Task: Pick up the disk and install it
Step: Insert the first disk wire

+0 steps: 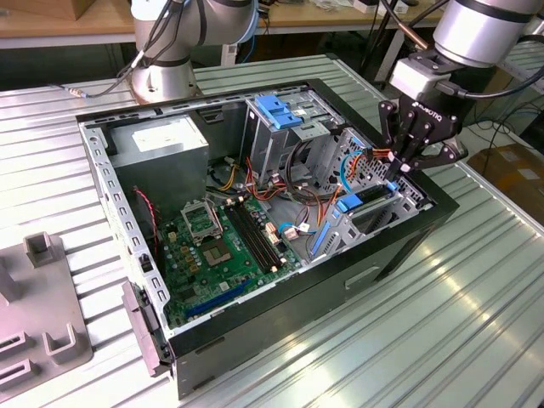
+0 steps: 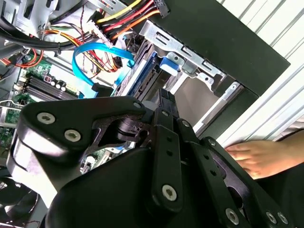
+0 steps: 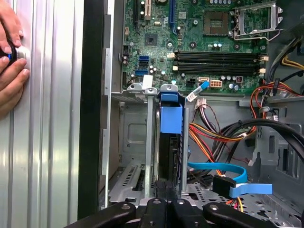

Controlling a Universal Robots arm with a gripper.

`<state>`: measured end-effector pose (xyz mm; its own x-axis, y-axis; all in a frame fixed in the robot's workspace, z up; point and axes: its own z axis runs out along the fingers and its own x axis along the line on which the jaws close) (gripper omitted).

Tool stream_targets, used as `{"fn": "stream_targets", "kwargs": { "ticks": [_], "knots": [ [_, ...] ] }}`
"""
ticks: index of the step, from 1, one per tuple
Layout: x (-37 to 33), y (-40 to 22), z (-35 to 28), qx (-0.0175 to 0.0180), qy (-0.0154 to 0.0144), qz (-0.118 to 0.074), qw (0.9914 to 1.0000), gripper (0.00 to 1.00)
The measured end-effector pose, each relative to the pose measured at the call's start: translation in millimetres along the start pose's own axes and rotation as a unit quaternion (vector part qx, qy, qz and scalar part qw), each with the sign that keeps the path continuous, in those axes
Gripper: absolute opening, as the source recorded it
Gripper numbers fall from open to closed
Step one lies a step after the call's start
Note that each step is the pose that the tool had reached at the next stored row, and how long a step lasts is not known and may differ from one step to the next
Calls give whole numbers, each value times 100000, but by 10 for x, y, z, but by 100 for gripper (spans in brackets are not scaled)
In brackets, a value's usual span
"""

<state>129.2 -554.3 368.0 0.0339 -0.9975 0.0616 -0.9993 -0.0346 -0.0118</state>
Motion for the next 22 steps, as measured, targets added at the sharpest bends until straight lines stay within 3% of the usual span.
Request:
{"fn": "stream_targets", "kwargs": {
  "ticks": [3,6,12,22],
  "knots": [
    [0,0,0,27,1,-470,99999,11],
    [-1,-1,0,173,-36,-2842,99959,11],
    [-2,-8,-1,489,-89,-8006,99678,11],
    [-52,-77,-3,592,-116,-9824,99514,11]
  ]
}}
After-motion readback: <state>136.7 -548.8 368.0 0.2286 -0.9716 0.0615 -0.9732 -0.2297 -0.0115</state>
